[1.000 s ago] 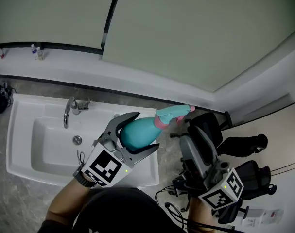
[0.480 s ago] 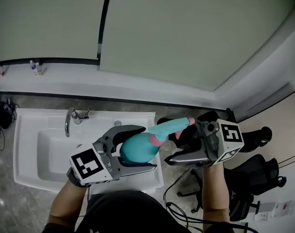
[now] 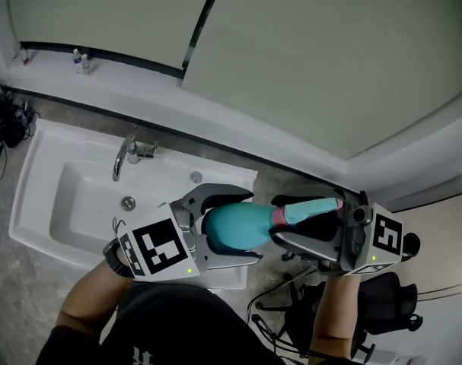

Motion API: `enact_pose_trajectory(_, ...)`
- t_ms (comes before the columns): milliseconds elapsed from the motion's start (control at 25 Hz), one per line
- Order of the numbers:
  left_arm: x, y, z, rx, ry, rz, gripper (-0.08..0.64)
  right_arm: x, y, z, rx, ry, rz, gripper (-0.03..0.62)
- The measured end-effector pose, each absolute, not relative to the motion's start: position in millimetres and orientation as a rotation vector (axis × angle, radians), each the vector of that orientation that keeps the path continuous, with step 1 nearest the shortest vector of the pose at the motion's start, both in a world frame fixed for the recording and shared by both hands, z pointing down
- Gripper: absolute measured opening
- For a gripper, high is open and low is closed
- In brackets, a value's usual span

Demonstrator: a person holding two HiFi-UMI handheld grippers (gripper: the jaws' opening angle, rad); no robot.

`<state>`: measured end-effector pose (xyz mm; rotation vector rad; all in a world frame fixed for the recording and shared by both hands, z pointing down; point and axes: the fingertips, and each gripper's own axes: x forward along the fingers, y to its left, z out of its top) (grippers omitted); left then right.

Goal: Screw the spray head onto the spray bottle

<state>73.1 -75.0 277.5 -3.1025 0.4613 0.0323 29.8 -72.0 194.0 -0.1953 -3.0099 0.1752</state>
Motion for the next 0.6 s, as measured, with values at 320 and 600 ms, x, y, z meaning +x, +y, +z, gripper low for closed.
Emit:
enact_pose_trajectory(320,82,-24,272,-3.194,-0.208,0.147,0.403,38,-22,187,-0.750,-2.967,0.113,0.150)
enact_pose_trajectory(600,78,-63,279,-3.181,0.261,0.049,0.403,34,-65,198,-0.167,-2.995,0.187,0.150)
